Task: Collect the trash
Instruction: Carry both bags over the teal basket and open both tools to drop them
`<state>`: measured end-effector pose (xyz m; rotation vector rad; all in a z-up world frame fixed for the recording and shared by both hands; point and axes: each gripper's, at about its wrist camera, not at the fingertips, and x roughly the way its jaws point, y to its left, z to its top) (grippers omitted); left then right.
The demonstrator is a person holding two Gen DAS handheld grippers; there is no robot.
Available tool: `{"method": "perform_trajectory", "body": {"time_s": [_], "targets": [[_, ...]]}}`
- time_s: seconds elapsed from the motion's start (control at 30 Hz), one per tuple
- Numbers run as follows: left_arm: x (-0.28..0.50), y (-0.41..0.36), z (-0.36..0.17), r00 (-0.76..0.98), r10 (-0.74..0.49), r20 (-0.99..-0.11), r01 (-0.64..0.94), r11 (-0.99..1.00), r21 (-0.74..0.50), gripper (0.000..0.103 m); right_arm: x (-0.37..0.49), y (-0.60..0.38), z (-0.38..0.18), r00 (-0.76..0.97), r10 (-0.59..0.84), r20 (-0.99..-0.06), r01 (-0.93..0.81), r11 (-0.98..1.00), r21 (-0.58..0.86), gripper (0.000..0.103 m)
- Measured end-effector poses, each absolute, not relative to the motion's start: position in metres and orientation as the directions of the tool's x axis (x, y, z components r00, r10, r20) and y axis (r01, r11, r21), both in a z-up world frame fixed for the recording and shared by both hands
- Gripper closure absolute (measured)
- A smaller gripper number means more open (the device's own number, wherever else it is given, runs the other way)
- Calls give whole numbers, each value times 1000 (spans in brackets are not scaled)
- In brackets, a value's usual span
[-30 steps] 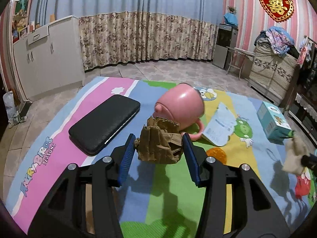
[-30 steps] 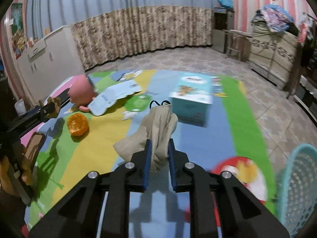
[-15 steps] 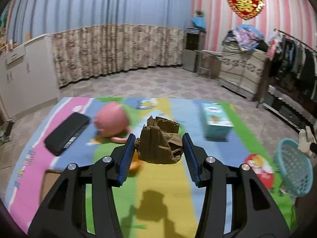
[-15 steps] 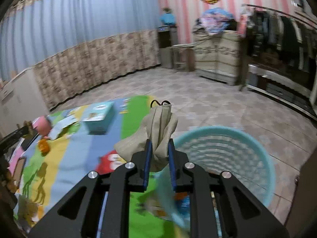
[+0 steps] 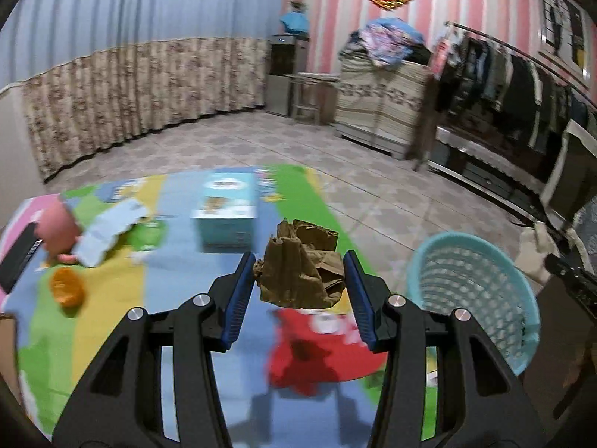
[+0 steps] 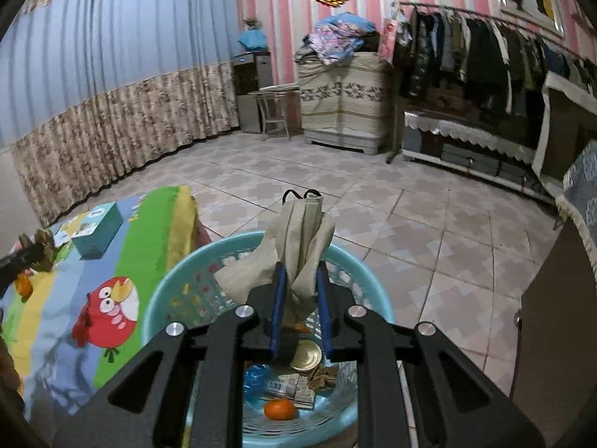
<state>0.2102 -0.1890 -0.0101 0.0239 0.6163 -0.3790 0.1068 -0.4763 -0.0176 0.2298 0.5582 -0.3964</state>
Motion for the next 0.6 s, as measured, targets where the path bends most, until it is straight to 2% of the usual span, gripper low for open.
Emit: {"method": "perform_trajectory", "body": {"time_s": [0.3,0.6], "targets": [[192,-287,-21,688,-454,-566,510,857,-67,55,115,-490,-31,773,-281,-569,434,889,149,86],[186,-342,-36,629,-490,-603,584,810,-49,52,103,-509,-35,781,-275,-561,453,867,206,86]]}}
